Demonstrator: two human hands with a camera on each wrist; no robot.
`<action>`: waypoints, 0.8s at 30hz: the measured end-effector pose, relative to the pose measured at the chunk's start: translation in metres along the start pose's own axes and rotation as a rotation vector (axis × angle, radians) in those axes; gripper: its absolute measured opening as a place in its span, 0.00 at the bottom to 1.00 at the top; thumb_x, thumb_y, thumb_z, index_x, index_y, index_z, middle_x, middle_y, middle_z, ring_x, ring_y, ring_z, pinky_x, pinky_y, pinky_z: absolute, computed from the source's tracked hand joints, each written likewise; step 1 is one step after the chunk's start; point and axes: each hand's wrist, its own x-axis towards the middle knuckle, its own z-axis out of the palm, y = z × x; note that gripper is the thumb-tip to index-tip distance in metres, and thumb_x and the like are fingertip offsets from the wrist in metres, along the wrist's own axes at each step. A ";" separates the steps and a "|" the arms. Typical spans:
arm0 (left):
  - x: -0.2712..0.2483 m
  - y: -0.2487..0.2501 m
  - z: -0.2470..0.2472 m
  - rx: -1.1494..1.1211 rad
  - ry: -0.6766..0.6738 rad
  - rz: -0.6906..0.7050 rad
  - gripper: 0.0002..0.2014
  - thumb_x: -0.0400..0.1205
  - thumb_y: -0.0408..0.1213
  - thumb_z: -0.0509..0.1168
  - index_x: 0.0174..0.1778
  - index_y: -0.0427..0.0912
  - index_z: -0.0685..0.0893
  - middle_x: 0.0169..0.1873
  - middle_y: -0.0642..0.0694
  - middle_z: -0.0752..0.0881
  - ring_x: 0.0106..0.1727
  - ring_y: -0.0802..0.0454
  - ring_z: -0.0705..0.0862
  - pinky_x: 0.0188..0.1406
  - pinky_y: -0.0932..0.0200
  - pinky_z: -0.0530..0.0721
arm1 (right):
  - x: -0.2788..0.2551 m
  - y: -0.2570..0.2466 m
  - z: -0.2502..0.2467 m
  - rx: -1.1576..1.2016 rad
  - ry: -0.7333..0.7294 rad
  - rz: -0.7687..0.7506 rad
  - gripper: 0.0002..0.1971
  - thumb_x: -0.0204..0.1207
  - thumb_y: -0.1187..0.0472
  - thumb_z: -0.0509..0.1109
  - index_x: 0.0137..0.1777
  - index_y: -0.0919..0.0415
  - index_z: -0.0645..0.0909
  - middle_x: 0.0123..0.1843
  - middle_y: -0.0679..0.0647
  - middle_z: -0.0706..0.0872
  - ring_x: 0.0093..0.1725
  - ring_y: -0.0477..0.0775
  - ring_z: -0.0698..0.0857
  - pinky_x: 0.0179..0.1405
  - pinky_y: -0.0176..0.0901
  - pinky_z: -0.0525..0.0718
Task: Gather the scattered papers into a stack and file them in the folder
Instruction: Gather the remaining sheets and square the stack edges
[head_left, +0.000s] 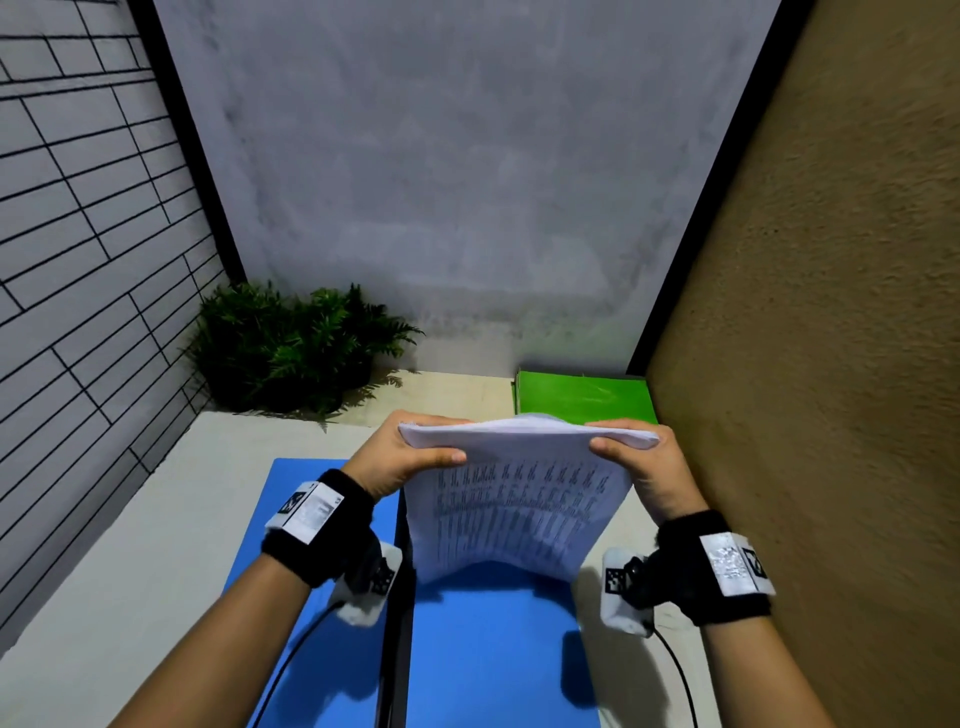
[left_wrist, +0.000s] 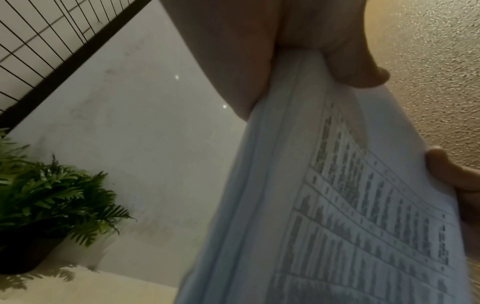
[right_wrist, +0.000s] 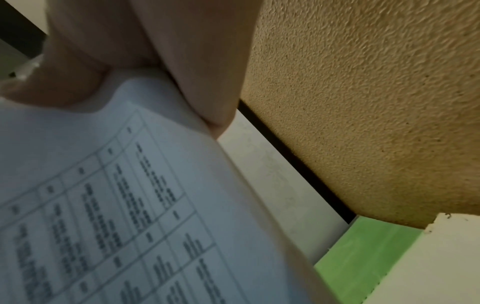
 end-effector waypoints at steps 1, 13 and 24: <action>0.000 0.000 -0.003 -0.010 0.017 -0.003 0.14 0.54 0.47 0.80 0.35 0.59 0.91 0.32 0.63 0.91 0.37 0.69 0.86 0.36 0.75 0.80 | 0.001 0.001 -0.002 -0.002 -0.006 0.002 0.24 0.66 0.81 0.68 0.27 0.49 0.90 0.26 0.41 0.89 0.28 0.35 0.85 0.31 0.25 0.81; 0.004 -0.014 0.015 0.130 0.490 0.206 0.09 0.77 0.23 0.63 0.45 0.39 0.84 0.35 0.63 0.87 0.36 0.76 0.83 0.39 0.80 0.78 | -0.001 0.015 0.021 -0.072 0.226 -0.201 0.20 0.71 0.76 0.69 0.32 0.47 0.87 0.32 0.32 0.88 0.35 0.30 0.83 0.40 0.21 0.78; 0.013 -0.002 -0.011 -0.089 -0.087 -0.071 0.34 0.45 0.56 0.82 0.50 0.59 0.88 0.46 0.65 0.90 0.50 0.68 0.85 0.49 0.73 0.80 | 0.016 0.012 -0.001 0.085 -0.209 0.065 0.29 0.29 0.38 0.85 0.35 0.45 0.91 0.33 0.38 0.91 0.35 0.33 0.86 0.38 0.26 0.82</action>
